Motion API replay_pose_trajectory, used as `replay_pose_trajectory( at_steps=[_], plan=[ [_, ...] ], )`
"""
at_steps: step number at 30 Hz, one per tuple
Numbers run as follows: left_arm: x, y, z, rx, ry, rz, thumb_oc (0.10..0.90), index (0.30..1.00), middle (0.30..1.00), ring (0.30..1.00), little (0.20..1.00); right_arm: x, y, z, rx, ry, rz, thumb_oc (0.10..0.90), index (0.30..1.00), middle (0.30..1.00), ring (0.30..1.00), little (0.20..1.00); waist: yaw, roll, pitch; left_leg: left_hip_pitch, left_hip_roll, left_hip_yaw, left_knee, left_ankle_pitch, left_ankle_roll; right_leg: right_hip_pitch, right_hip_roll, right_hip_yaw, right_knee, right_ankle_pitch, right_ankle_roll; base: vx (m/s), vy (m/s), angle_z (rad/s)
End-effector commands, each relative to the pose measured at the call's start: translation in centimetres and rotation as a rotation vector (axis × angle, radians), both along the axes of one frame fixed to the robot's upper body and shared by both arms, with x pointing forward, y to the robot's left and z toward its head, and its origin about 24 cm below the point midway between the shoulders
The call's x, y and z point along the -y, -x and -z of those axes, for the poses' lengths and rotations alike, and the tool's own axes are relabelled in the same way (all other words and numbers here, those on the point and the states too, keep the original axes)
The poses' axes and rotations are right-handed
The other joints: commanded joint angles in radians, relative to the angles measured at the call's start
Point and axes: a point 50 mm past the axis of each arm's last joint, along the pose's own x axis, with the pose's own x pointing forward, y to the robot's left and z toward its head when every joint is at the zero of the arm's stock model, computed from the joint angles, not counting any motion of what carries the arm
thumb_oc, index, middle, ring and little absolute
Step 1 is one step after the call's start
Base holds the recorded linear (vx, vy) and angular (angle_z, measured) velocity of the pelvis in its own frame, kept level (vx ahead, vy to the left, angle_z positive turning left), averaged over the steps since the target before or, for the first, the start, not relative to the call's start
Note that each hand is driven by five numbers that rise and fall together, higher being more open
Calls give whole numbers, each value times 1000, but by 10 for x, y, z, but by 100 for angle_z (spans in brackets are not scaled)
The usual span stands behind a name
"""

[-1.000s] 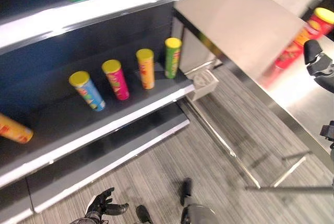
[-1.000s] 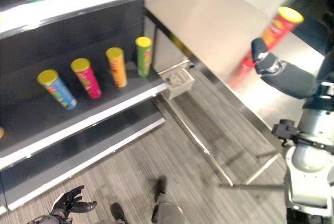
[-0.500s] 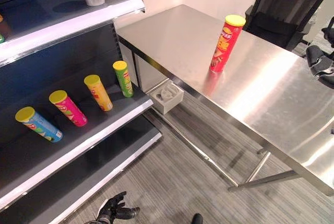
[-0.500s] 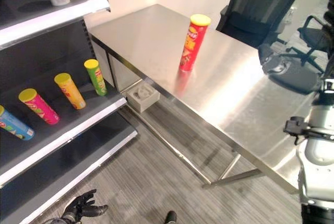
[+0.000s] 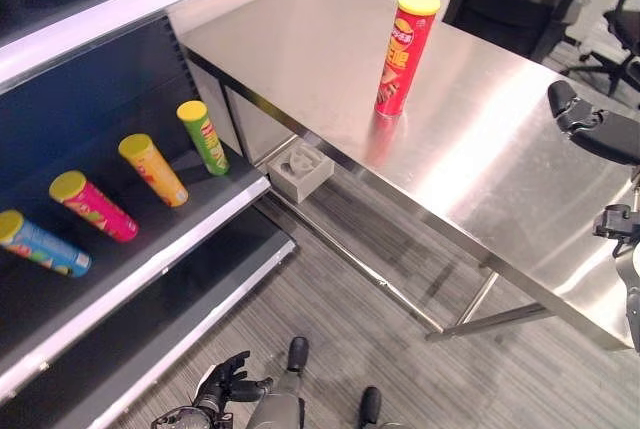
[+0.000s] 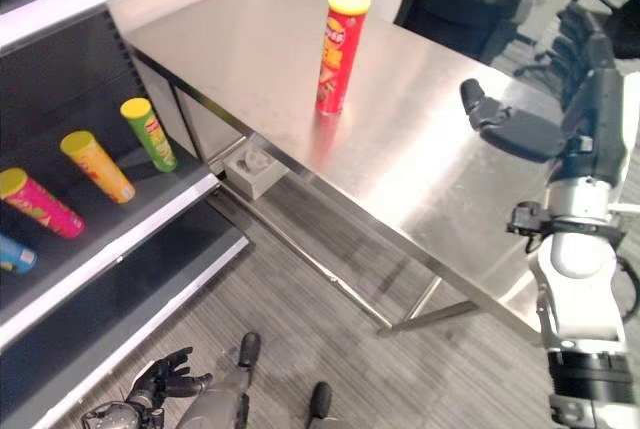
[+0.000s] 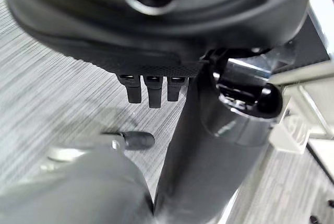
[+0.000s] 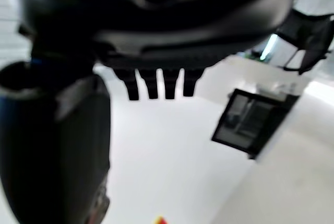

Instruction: Put the goods on the table back onto the shelves and tidy them up.

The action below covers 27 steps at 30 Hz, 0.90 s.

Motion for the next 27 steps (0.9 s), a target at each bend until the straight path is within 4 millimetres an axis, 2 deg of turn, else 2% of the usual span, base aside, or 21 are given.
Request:
replay_pose_trajectory(
  at_steps=[1,2,4,6,7,8,9,11,12,13,14,15,16,17,18,19,20,25,27],
  plan=[
    [-26,13,-7,1,-94,34,800,900,900,900,900,-13,12,-67,277,104,-44,800,900,900,900,900,26,-44,-87,49,23,2,-27,35,15,86,46,-29,15,-108,64,140,157,-19],
    [-28,15,-7,2,-95,17,800,900,900,900,900,-16,8,-65,265,97,-60,800,900,900,900,900,28,-51,-93,72,17,17,-22,20,33,93,24,-15,24,-102,74,138,158,-22],
    [-29,17,-6,-4,-96,8,800,900,900,900,900,-18,5,-64,259,96,-68,800,900,900,900,900,32,-55,-93,86,13,29,-20,11,44,90,12,-5,46,-105,80,98,136,-44],
    [-32,21,-5,-16,-100,-7,800,900,900,900,900,-20,1,-61,243,90,-80,800,900,900,900,900,44,-58,-95,112,6,52,-19,-11,68,64,-13,12,128,-122,94,124,185,-71],
    [-34,23,-5,-29,-106,-8,800,900,900,900,900,-22,-1,-59,231,89,-84,800,900,900,900,900,44,-56,-86,135,2,63,-14,-28,87,21,-26,20,227,-120,111,106,159,-54],
    [-34,23,-5,-28,-106,-8,800,900,900,900,900,-22,-1,-59,232,89,-84,800,900,900,900,900,47,-57,-85,135,1,66,-13,-28,88,15,-28,24,239,-125,112,137,195,-35],
    [-36,24,-5,-36,-111,-3,800,900,900,900,900,-23,-1,-58,230,92,-88,800,900,900,900,900,39,-50,-73,161,-2,67,-13,-40,107,-31,-37,26,356,-98,127,79,143,-35],
    [-37,24,-6,-32,-117,0,800,900,900,900,900,-27,-2,-62,241,99,-102,800,900,900,900,900,31,-42,-43,182,-4,69,-17,-42,127,-108,-50,28,509,-27,137,21,150,-11],
    [-38,22,-7,-30,-121,3,800,900,900,900,900,-29,-3,-63,246,93,-114,800,900,900,900,900,31,-37,-32,185,-1,72,-20,-42,132,-147,-60,28,567,-24,138,-37,74,8],
    [-38,22,-7,-29,-121,2,800,900,900,900,900,-29,-3,-63,246,93,-114,800,900,900,900,900,31,-38,-33,184,-1,72,-20,-42,132,-149,-60,29,570,-25,139,33,16,7],
    [-41,24,-8,-29,-127,-3,800,900,900,900,900,-31,-5,-62,244,89,-125,800,900,900,900,900,37,-38,-32,196,11,79,-26,-58,125,-165,-115,-7,533,-13,140,111,-105,11],
    [-41,22,-9,-20,-127,-7,800,900,900,900,900,-33,-7,-64,245,77,-142,800,900,900,900,900,49,-42,-32,201,24,73,-30,-72,109,-164,-162,-45,417,-13,131,138,-148,-3],
    [-41,20,-10,-11,-128,-6,800,900,900,900,900,-33,-8,-65,240,82,-145,800,900,900,900,900,49,-48,-30,200,22,65,-31,-76,102,-157,-162,-53,338,-9,131,92,-134,-4],
    [-41,19,-10,-11,-127,-6,800,900,900,900,900,-33,-9,-65,240,82,-145,800,900,900,900,900,46,-45,-29,202,25,61,-31,-77,101,-145,-158,-60,322,-2,130,92,-125,-8],
    [-43,15,-11,-11,-144,8,800,900,900,900,900,-31,-14,-61,217,78,-128,800,900,900,900,900,45,-61,-25,201,21,52,-34,-82,92,-139,-143,-42,202,8,132,108,-119,12],
    [-40,17,-10,-11,-130,10,800,900,900,900,900,-32,-11,-60,202,87,-138,800,900,900,900,900,43,-85,-49,199,1,39,-34,-87,93,-95,-133,-19,101,27,149,187,-208,73],
    [-38,21,-7,-18,-114,-18,800,900,900,900,900,-31,-7,-60,227,53,-164,800,900,900,900,900,46,-98,-70,196,0,30,-36,-84,87,-67,-121,-10,67,56,157,160,-156,94],
    [-31,39,1,-77,-83,-31,800,900,900,900,900,-35,-9,-57,177,52,-229,800,900,900,900,900,59,-106,-106,204,31,3,-38,-87,60,-6,-100,-53,15,48,144,94,-131,34],
    [-30,41,2,-82,-79,-28,800,900,900,900,900,-36,-11,-57,161,62,-231,800,900,900,900,900,61,-106,-107,205,35,2,-38,-87,57,-4,-97,-57,15,43,142,14,-36,3]
  ],
)
